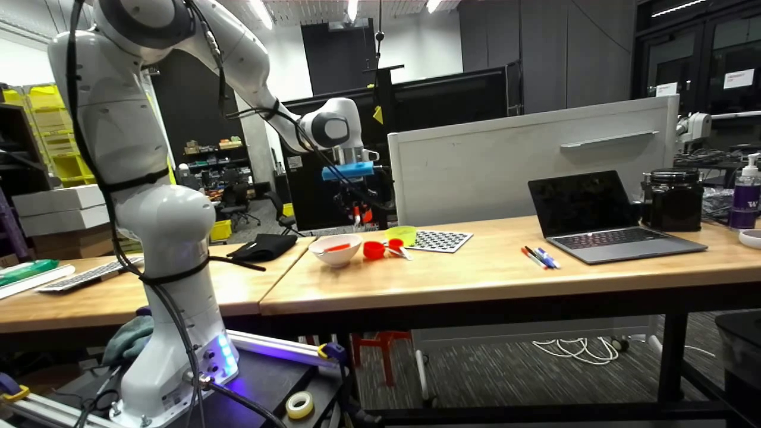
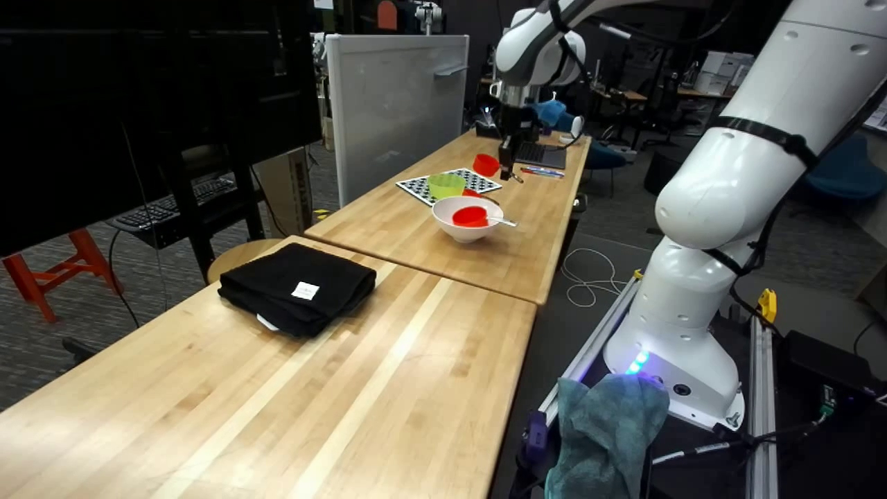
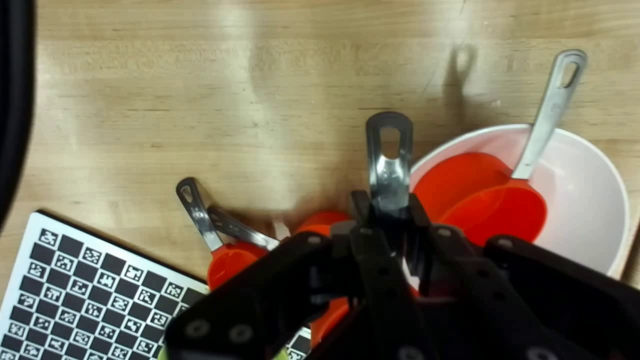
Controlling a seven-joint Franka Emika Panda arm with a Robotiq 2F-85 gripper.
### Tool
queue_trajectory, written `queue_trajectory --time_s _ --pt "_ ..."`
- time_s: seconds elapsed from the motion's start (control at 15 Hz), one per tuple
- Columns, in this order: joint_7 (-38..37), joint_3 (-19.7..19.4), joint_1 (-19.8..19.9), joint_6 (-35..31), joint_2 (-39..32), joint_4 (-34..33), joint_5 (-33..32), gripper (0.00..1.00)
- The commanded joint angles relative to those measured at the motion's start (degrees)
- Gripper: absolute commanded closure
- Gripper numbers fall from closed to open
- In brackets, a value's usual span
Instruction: Move the measuring cup closest to the bottom edge to the table on the left
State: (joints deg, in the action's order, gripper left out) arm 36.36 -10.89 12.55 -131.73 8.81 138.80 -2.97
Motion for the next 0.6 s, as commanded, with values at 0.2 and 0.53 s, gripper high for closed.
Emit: queue_trajectory --time_s 0.2,0.53 --pt "-7.96 3.1 -5.52 8.61 10.34 1.33 -1.6 0.96" --pt "-11.64 4.81 -9.0 9.69 11.71 1.87 -0.89 0.96"
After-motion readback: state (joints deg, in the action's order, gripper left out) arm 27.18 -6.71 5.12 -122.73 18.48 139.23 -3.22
